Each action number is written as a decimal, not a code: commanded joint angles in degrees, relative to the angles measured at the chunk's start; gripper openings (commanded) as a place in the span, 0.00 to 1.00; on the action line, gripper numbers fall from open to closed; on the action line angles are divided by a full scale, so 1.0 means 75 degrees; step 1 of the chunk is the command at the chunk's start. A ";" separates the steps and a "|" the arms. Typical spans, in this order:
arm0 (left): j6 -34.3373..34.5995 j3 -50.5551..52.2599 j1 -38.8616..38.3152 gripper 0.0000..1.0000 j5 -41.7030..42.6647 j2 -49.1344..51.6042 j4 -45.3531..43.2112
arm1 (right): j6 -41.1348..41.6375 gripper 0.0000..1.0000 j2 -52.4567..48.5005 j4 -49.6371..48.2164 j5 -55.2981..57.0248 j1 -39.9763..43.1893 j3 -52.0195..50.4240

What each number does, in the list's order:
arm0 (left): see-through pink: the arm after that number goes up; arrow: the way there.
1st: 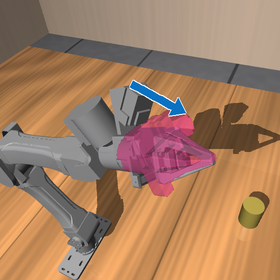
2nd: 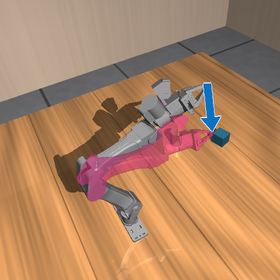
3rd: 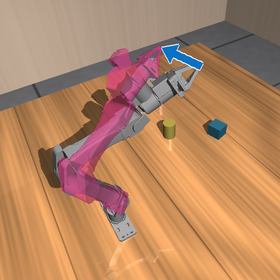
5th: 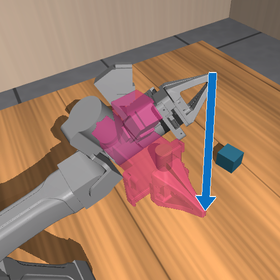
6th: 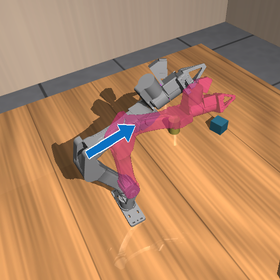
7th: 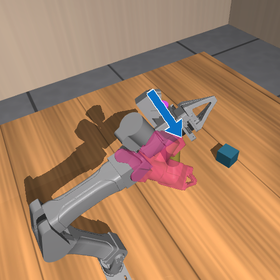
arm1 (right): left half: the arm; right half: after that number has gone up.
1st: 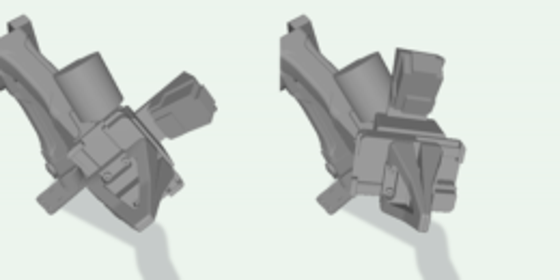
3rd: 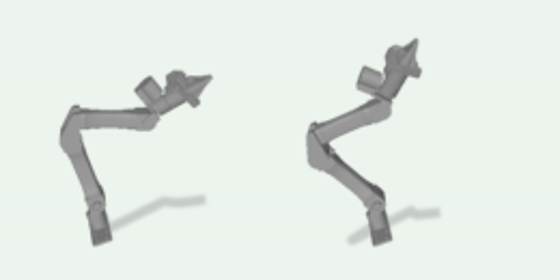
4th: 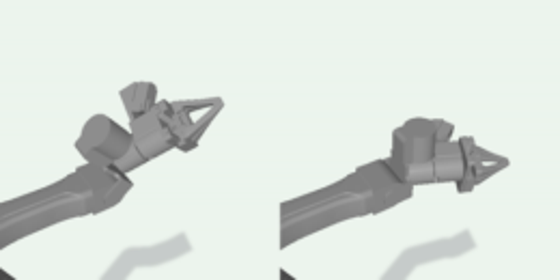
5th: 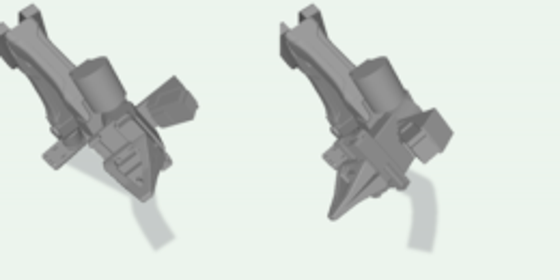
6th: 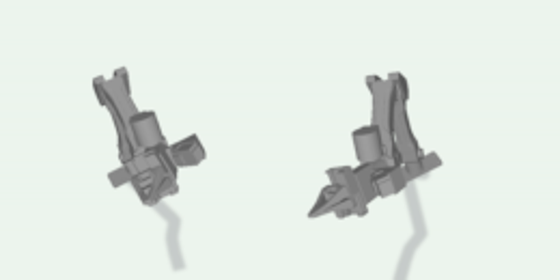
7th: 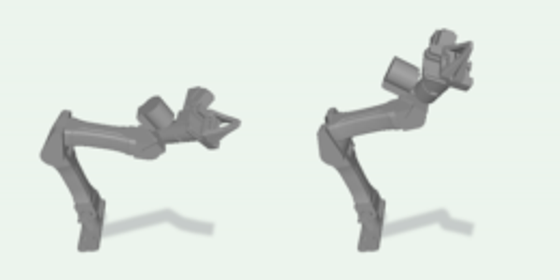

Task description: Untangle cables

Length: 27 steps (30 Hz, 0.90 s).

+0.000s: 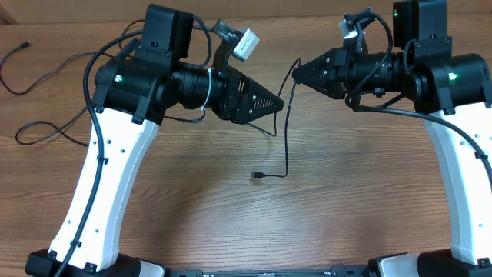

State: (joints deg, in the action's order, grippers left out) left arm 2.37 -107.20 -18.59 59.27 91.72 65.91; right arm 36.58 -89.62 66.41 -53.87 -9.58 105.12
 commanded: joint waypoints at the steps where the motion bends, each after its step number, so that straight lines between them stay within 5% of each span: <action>1: -0.0353 -0.0122 -0.0052 0.63 0.0283 -0.0146 -0.0055 | 0.0358 0.04 -0.0017 -0.0047 0.0026 -0.0093 0.0230; 27: -0.0058 -0.0122 -0.0166 0.31 -0.0361 -0.0146 -0.0504 | 0.0895 0.04 -0.0017 -0.0676 0.0029 -0.0988 0.0230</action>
State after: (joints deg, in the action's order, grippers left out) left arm 1.15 -107.20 -19.57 57.43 91.72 62.83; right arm 43.11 -89.62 61.36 -53.58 -16.91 105.12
